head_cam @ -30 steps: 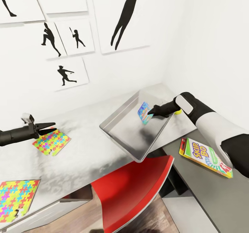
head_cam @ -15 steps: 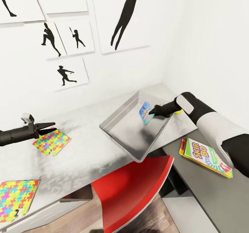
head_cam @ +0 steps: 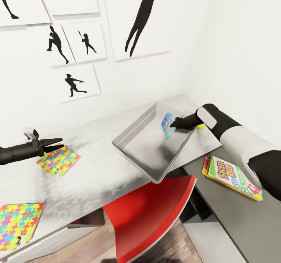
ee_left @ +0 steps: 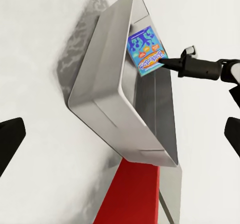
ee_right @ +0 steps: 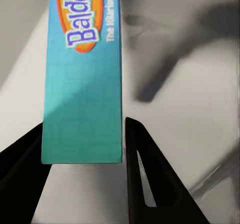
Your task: Put all the toys in the child's room - the three board games (two on the bed and one on the table), the two jigsaw puzzles on the table, and the tennis ball on the table - inside the toy box on the table in the child's room.
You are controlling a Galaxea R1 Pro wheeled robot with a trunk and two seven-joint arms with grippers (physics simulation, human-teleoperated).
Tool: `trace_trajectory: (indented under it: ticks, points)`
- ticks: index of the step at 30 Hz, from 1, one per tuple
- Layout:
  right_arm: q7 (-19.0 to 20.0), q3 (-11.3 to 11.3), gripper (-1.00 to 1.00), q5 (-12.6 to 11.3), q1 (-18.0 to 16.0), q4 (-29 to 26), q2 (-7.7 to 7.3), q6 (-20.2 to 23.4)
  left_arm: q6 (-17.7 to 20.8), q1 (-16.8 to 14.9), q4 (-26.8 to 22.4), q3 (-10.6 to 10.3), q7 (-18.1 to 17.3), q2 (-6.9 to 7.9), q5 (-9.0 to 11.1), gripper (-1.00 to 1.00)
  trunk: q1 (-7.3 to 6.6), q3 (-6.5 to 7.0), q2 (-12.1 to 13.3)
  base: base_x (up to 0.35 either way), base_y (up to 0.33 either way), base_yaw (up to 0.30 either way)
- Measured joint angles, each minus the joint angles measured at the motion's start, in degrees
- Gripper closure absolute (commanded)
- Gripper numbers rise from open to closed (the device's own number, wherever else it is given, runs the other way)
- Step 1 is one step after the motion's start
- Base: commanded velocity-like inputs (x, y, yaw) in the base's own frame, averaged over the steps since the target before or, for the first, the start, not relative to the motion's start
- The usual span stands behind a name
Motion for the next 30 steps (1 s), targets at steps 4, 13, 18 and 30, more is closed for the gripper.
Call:
trace_trajectory:
  ticks: [4,13,18,30]
  points:
    - [0.0,0.2,1.00,-0.1,0.0,0.1,0.01,-0.7,0.0,0.0,0.0,0.0,0.0,-0.01,0.0,-1.00,0.00,0.00,0.0,0.000,0.000,0.000]
    - [0.4,0.3,1.00,-0.1,0.1,0.0,0.03,-0.8,-0.1,0.0,0.0,0.0,0.0,-0.08,0.0,-1.00,0.00,0.00,0.0,0.000,0.000,0.000]
    - [0.6,0.3,1.00,-0.1,0.1,-0.1,0.03,-0.8,-0.1,0.0,0.0,0.0,0.0,-0.04,0.0,-1.00,0.00,0.00,0.0,0.000,0.000,0.000]
    - [1.3,-0.1,1.00,-0.4,0.1,0.1,0.03,-0.6,-0.1,0.0,0.0,0.0,0.0,-0.01,-0.1,-1.00,0.00,0.00,0.0,0.000,0.000,0.000]
